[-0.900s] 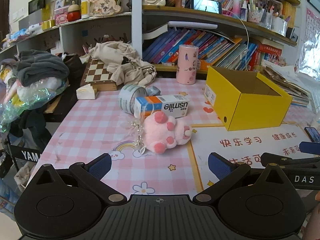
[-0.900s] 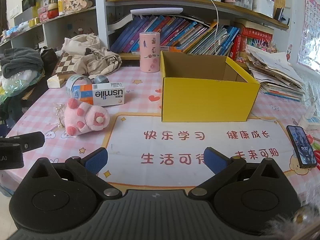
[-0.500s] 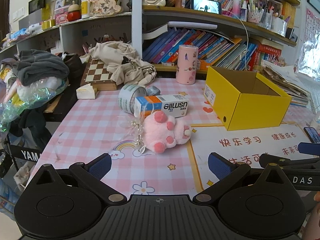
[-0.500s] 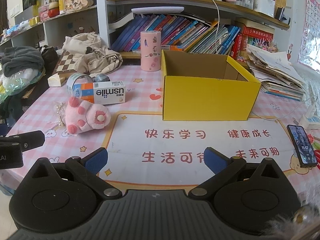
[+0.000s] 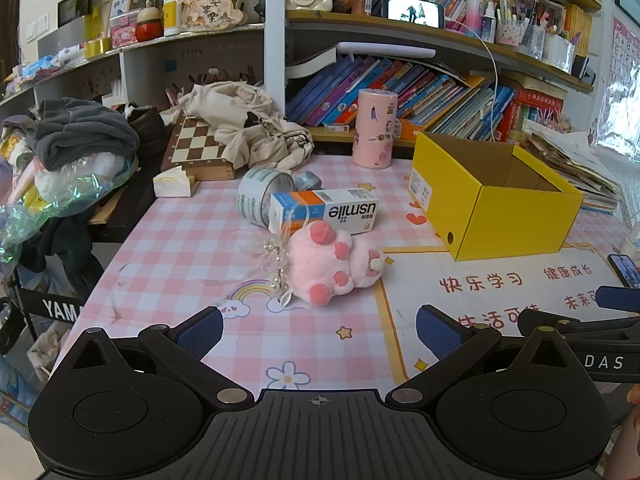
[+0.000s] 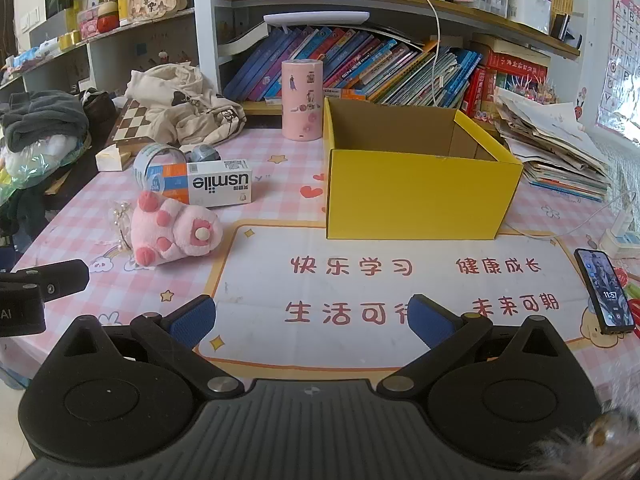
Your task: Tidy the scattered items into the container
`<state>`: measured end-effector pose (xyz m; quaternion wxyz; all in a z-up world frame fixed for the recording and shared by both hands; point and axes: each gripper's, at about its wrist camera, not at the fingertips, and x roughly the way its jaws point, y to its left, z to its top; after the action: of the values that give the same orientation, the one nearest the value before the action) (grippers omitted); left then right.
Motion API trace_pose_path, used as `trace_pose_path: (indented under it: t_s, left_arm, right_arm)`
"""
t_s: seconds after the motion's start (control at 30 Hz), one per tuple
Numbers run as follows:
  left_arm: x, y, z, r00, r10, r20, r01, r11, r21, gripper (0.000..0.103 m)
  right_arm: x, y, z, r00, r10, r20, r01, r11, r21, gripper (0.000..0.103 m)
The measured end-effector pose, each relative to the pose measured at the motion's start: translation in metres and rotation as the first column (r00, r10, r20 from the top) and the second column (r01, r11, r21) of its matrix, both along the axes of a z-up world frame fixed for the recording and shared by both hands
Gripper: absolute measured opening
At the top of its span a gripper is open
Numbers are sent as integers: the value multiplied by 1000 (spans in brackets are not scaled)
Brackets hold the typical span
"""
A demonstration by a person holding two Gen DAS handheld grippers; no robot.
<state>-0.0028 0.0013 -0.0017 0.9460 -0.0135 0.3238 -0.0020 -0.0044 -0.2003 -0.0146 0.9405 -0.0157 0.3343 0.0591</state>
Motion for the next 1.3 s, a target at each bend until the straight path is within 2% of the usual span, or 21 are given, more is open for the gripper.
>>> trace_pose_path:
  t_s: [1.3]
  left_arm:
    - [-1,1,1,1000,-3,-4,3,1000,-16,103]
  right_arm:
    - [-1,0,-1,1000,7,-19,-7,1000,-4,103]
